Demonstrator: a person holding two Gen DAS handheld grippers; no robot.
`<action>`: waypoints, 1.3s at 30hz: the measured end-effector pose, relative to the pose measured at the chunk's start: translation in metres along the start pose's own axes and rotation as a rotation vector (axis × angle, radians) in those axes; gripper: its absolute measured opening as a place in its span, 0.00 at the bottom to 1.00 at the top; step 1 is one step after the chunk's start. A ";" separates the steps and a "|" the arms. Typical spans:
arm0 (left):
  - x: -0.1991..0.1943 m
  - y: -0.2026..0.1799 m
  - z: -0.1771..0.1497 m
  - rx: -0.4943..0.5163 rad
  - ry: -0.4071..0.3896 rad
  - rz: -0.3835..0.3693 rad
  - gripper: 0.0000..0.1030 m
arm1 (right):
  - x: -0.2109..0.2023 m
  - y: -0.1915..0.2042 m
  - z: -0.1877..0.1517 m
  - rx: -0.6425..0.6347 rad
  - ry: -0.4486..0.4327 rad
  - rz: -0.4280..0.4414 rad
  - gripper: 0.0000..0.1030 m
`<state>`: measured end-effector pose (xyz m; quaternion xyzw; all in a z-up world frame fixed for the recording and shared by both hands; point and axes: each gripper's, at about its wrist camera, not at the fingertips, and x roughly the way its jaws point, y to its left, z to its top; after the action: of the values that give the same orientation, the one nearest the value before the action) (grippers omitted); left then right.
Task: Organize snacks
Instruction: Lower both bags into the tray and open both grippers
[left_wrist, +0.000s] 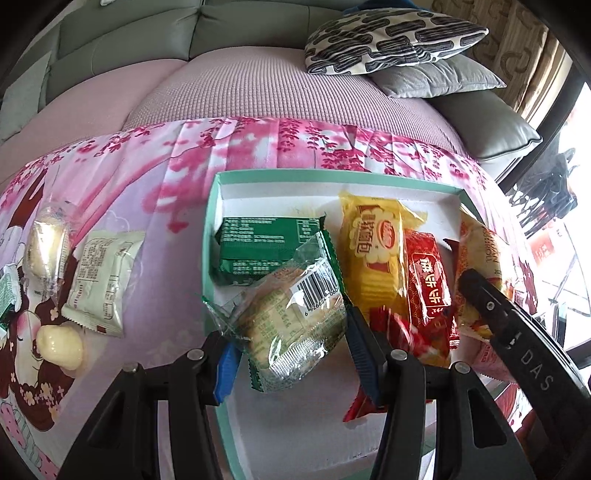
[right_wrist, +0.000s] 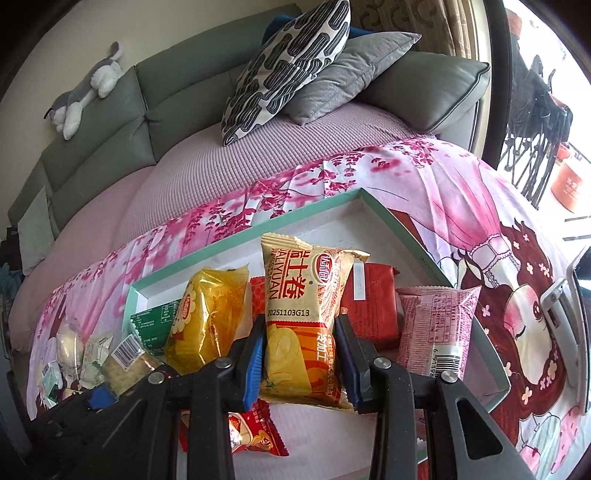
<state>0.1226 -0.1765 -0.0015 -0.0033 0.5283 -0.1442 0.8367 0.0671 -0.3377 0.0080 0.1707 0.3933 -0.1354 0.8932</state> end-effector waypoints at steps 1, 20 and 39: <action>0.001 -0.001 0.000 0.002 0.003 -0.002 0.54 | 0.001 0.001 0.000 -0.004 0.001 0.003 0.37; 0.007 0.006 0.004 -0.029 0.021 -0.011 0.58 | 0.012 0.009 0.001 -0.043 0.002 0.001 0.40; -0.036 0.011 0.011 -0.024 -0.077 0.026 0.65 | -0.020 0.003 0.009 -0.035 -0.015 -0.026 0.42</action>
<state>0.1203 -0.1587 0.0337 -0.0118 0.4972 -0.1268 0.8582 0.0613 -0.3369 0.0289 0.1487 0.3913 -0.1415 0.8971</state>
